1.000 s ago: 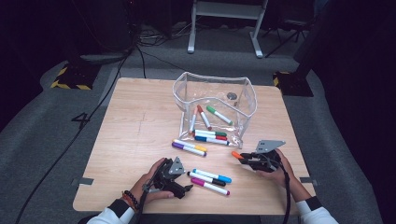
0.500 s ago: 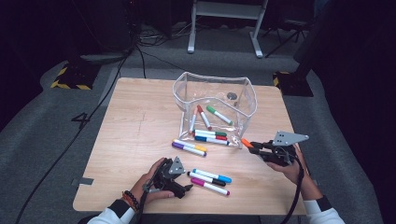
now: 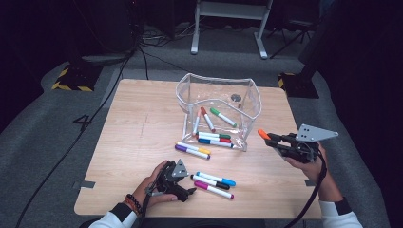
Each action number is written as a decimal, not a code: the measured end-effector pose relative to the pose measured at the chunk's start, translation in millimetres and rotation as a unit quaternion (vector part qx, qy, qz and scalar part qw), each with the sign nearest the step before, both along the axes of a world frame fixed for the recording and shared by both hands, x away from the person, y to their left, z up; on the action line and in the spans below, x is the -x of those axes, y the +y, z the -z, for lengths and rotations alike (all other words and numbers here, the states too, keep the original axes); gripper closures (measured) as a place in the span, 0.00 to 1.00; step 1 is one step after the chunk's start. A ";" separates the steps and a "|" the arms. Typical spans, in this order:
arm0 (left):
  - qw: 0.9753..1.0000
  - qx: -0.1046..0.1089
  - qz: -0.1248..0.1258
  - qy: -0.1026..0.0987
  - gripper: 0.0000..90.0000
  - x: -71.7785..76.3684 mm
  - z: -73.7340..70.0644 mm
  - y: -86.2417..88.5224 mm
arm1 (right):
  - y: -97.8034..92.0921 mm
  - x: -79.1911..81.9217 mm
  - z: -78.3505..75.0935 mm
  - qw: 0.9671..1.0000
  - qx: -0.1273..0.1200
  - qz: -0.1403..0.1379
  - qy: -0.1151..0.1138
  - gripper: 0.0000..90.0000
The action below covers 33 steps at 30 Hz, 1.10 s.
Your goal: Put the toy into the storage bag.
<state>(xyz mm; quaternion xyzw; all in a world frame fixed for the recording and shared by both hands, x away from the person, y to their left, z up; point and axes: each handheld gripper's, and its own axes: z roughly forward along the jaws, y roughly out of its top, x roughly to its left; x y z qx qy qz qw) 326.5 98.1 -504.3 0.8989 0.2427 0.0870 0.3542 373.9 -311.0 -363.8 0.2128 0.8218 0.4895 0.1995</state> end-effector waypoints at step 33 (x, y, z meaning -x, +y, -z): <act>1.000 0.000 -0.005 0.001 0.09 -0.3 0.3 0.7 | 78.5 -91.5 -102.8 0.999 0.026 -0.010 -0.025 0.84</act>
